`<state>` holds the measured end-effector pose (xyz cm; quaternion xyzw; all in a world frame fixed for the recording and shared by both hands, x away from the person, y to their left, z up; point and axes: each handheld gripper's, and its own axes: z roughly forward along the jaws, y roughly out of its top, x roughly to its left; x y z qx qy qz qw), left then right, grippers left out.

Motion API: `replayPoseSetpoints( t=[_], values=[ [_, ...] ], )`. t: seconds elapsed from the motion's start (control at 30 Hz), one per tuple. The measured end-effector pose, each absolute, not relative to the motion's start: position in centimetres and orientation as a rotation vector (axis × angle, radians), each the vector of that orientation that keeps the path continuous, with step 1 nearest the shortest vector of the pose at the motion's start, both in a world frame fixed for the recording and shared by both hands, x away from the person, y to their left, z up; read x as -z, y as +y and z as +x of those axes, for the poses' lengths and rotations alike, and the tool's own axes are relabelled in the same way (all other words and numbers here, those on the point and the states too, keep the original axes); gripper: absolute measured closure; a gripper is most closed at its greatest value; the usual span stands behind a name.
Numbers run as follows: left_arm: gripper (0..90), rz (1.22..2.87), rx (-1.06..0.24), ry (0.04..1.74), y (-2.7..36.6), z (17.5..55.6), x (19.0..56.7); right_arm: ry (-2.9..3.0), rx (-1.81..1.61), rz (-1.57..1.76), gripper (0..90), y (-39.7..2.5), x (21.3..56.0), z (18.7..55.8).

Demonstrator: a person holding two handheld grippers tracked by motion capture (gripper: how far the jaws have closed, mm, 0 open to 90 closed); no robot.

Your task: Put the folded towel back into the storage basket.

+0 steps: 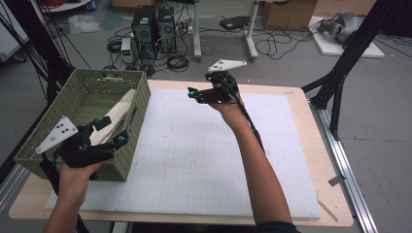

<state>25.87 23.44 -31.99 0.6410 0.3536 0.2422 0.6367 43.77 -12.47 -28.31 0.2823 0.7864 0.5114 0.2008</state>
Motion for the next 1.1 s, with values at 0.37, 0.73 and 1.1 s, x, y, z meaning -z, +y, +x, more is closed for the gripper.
replayPoseSetpoints(
  t=[0.37, 0.73, 1.1],
  values=[
    [19.0, 1.565, -0.486, 0.666, 19.6, 26.6, 32.8, 2.135, -1.396, 0.886, 16.0, -19.1, 30.2, 40.0],
    [19.3, 1.629, -0.402, 0.567, 15.3, 27.5, 34.3, 2.068, -1.351, 0.977, 16.0, -25.4, 32.4, 36.0],
    [18.8, 1.646, -0.354, 0.609, 13.2, 28.5, 36.6, 1.997, -1.293, 1.047, 16.0, -29.4, 34.6, 32.9]
  ],
)
